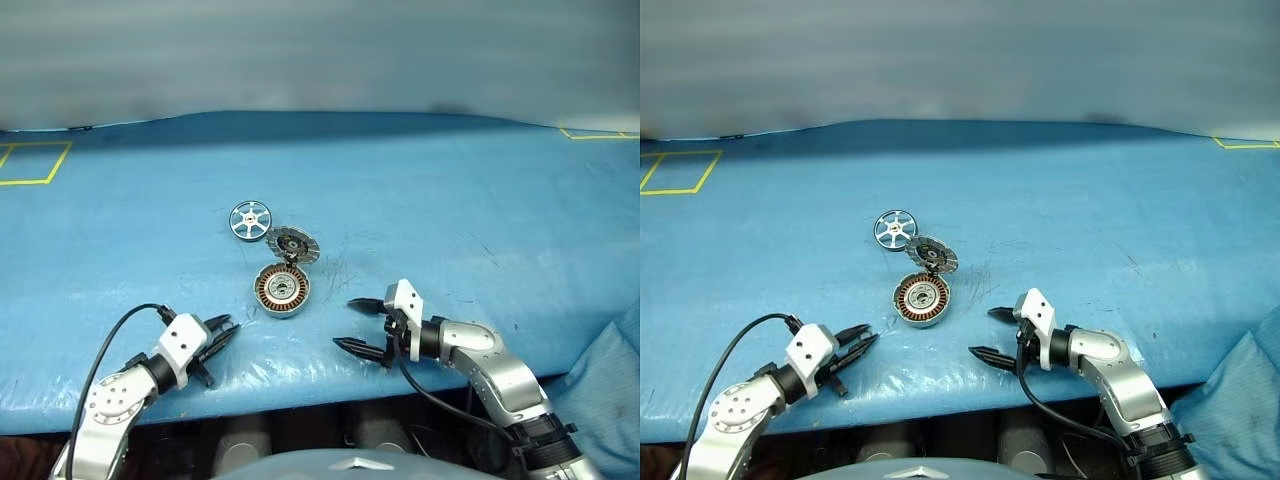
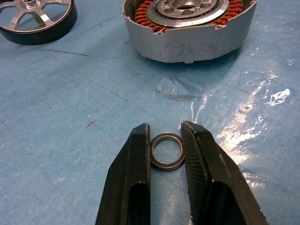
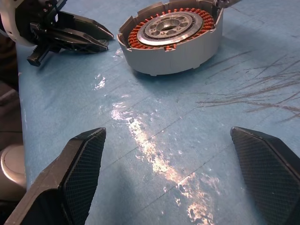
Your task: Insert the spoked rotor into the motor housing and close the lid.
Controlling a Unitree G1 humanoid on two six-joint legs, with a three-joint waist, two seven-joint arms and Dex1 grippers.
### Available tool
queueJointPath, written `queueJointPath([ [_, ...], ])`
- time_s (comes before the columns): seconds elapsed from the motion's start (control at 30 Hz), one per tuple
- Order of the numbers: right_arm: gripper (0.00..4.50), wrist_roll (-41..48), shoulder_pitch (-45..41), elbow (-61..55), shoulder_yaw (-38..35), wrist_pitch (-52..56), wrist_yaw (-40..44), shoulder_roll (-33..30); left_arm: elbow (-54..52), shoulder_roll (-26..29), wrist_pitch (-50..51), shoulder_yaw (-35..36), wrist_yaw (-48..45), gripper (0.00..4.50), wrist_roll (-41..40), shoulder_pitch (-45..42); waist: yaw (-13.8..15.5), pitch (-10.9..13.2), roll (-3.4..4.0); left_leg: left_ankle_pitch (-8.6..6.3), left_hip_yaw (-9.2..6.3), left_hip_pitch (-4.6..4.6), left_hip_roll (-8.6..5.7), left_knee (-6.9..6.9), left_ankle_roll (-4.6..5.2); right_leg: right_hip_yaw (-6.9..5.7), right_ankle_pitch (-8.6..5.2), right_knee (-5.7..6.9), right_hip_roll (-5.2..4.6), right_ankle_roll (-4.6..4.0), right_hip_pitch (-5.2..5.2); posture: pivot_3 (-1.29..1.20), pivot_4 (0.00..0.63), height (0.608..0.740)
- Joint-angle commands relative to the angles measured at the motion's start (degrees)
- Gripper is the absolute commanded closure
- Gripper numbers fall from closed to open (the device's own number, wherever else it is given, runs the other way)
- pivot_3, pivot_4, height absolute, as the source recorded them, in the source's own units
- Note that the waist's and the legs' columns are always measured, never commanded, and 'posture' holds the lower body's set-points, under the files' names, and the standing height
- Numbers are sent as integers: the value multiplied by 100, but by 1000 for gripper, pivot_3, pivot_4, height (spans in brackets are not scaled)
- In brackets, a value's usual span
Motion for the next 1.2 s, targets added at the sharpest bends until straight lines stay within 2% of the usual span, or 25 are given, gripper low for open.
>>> queueJointPath([
  [0.03, 0, 31, -81, -95, -15, -100, 36, -10, -269, -155, 188, 187, -72, 3869, -492, -80, 0, 1, -1, 0, 0, -1, 0, 0, 0, 0, 0, -1, -1, 0, -1, 0, 150, 740],
  [0.17, 0, 29, -142, -13, -9, -87, 59, -23, -548, -287, 332, 343, -286, 3869, -1126, -333, 9, 14, -23, 0, 1, -11, -1, 1, 0, -2, 0, -1, -3, 0, -3, 0, 150, 740],
  [0.53, 0, -45, -271, 85, 40, -303, 52, 50, -524, -149, 515, 242, -685, 3869, -1212, -977, 5, 13, -25, -1, -2, -35, -4, 2, 2, 1, 0, -3, 4, 0, 4, 0, 150, 740],
  [0.73, 0, 38, -338, 151, -143, -503, -214, 403, -205, -234, 752, -209, -957, 3869, -1062, -1645, 12, 13, -26, 0, -4, -35, -4, 5, 2, 2, 1, -1, 8, 1, 6, 0, 150, 740],
  [1.2, 0, -6, -334, 139, -163, -537, -366, 447, 654, -358, 471, -765, -1099, 3869, -373, -2456, 2, 14, -26, 0, -8, -37, -4, 5, 2, 6, 2, -1, 16, 1, 7, 0, 150, 740],
])
